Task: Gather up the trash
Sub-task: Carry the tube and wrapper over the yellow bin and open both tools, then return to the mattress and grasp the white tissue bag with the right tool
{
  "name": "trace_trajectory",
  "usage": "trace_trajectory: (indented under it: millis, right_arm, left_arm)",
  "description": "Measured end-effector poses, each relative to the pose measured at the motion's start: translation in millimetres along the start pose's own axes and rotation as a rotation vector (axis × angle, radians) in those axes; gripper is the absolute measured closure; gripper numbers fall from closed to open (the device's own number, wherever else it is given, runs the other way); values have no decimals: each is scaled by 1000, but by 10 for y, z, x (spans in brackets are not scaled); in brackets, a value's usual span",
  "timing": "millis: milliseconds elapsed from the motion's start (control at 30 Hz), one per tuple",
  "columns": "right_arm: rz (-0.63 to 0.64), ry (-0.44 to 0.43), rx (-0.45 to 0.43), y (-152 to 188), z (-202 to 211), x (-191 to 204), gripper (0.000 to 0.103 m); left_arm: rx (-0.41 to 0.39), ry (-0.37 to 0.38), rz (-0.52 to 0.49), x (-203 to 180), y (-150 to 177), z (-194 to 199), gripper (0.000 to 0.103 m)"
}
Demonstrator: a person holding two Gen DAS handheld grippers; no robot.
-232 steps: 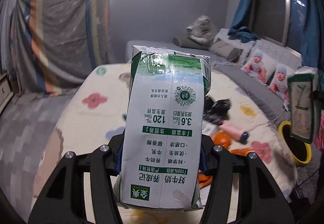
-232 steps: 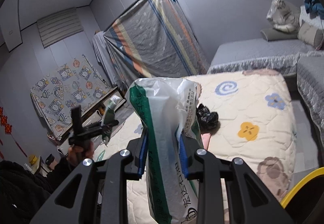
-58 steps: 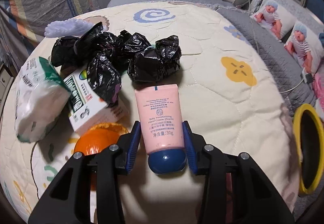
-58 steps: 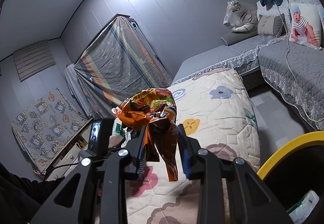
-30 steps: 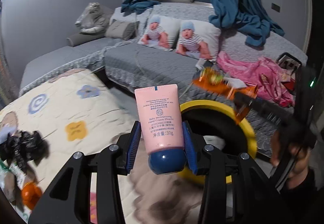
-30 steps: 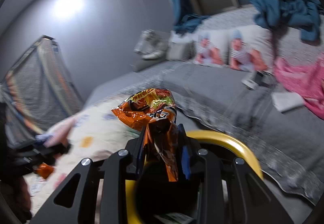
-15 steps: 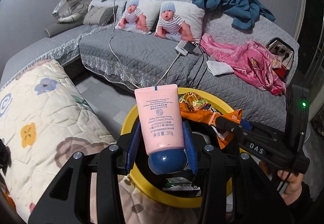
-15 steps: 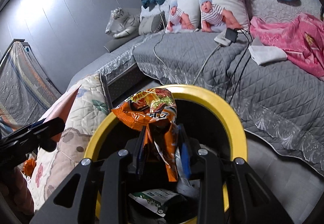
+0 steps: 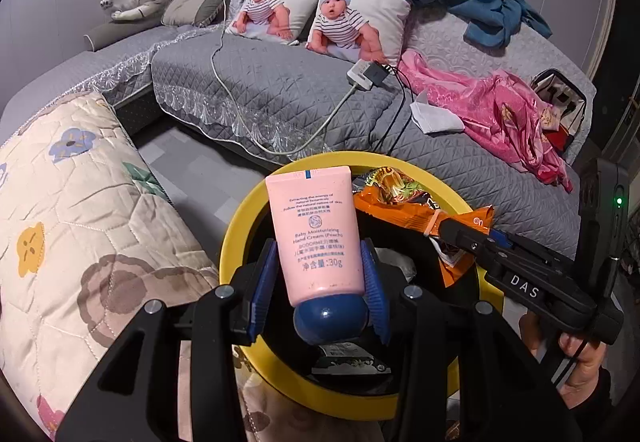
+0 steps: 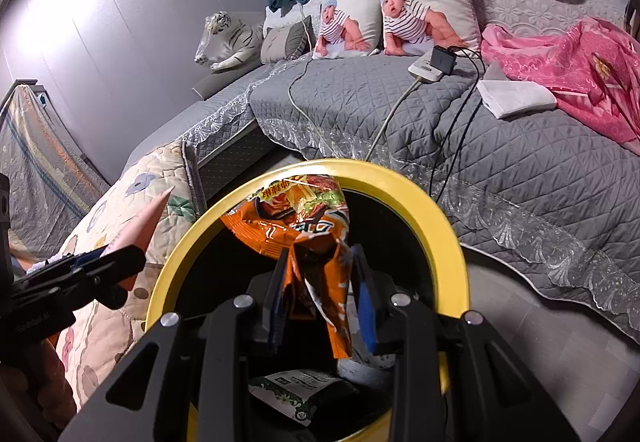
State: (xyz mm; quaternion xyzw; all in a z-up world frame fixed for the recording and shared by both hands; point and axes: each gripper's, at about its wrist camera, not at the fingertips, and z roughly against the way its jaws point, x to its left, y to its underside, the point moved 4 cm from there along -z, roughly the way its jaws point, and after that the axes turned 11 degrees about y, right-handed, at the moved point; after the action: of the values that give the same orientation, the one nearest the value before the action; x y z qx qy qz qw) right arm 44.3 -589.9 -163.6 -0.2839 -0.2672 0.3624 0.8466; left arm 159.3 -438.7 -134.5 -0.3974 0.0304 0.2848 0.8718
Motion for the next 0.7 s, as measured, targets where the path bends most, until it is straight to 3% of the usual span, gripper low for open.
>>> trace_trajectory:
  millis: [67,133,200,333,567,700]
  right_arm:
    - [-7,-5,4,-4,8,-6,71]
    - [-26,-6,-4,-16,38,-29,59]
    - [-58,-7,-22,-55,96,-71,46]
    - [-77,4,-65,-172,233,-108,43]
    - [-41,-19,-137,-303,466,60,43]
    - [33,-79,-158,-347,568,353,42]
  left_arm:
    - [3,-5,16,18,14,-2,63]
    - [-9,1,48,65,26,42,36]
    - [-37,-12,58,102,30,107,30]
    - [-97,-3,112,229,28,296,19]
    - [-242,-24,212,549,-86,833,18]
    - [-360,-70,245,778,-170,1431,18]
